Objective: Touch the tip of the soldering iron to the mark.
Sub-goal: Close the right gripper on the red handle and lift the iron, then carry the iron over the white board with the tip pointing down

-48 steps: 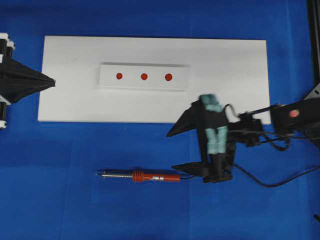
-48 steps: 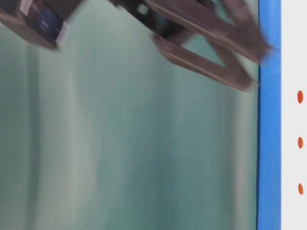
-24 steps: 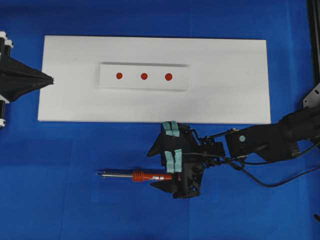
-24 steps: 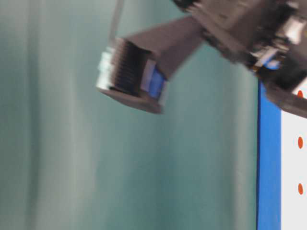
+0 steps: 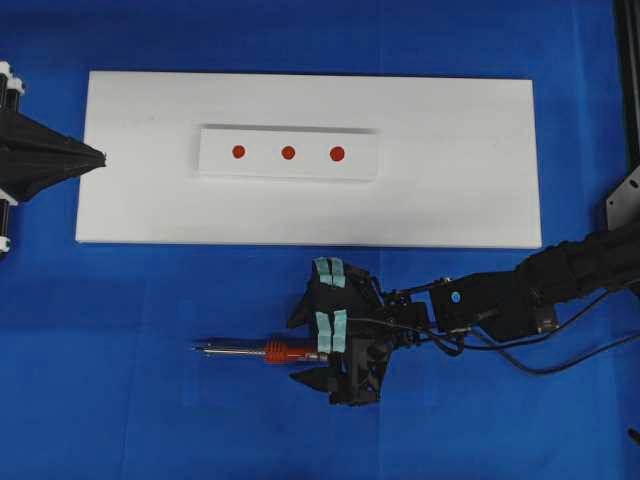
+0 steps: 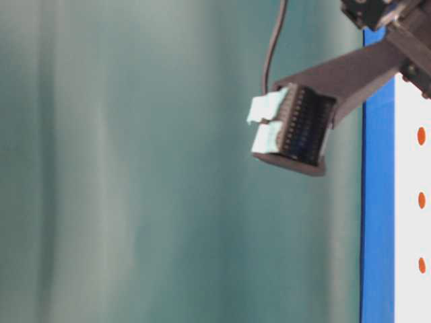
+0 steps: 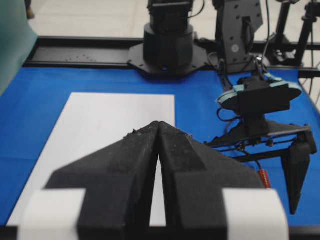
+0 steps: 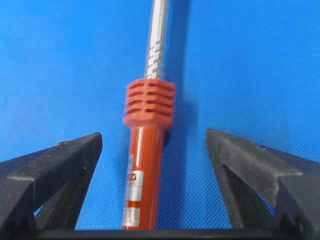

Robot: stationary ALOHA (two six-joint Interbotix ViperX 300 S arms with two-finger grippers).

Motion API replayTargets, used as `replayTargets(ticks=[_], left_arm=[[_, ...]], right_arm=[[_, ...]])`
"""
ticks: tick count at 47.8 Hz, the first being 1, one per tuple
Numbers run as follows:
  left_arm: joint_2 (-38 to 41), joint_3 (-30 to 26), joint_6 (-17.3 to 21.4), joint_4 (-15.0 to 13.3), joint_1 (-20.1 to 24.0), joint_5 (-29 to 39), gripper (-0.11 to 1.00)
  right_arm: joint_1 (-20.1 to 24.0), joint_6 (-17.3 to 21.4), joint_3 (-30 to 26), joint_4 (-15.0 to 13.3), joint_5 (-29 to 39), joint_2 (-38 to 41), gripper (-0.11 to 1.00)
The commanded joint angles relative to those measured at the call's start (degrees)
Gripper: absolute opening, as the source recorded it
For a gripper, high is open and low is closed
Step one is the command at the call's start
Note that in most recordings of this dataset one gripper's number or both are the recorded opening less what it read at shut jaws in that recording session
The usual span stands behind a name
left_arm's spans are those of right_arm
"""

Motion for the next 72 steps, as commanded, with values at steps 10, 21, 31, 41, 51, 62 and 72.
replayTargets(ticks=[10, 21, 31, 41, 51, 62, 72], left_arm=[[-0.26, -0.35, 0.09, 0.0, 0.09, -0.26, 0.0], [-0.97, -0.26, 0.0, 0.0, 0.09, -0.18, 0.0], [-1.05, -0.26, -0.09, 0.0, 0.09, -0.09, 0.0], [-1.05, -0.35, -0.18, 0.0, 0.09, -0.09, 0.0], [-1.05, -0.26, -0.26, 0.0, 0.09, -0.09, 0.0], [-1.05, -0.26, -0.35, 0.0, 0.09, -0.18, 0.0], [-1.05, -0.09, -0.35, 0.09, 0.18, -0.26, 0.0]], right_arm=[[0.44, -0.88, -1.76, -0.09, 2.64, -0.18, 0.62], [0.35, -1.93, -1.93, -0.44, 4.92, -0.26, 0.07], [0.0, -2.2, -1.93, -0.53, 5.54, -1.58, 0.06], [-1.14, -2.2, -1.93, -0.53, 11.78, -6.77, 0.06], [-2.9, -2.11, -2.55, -3.69, 23.29, -16.35, 0.06], [-3.43, -1.58, -6.24, -8.26, 35.86, -24.17, 0.06], [-3.43, -1.14, -9.4, -10.28, 42.63, -26.28, 0.06]])
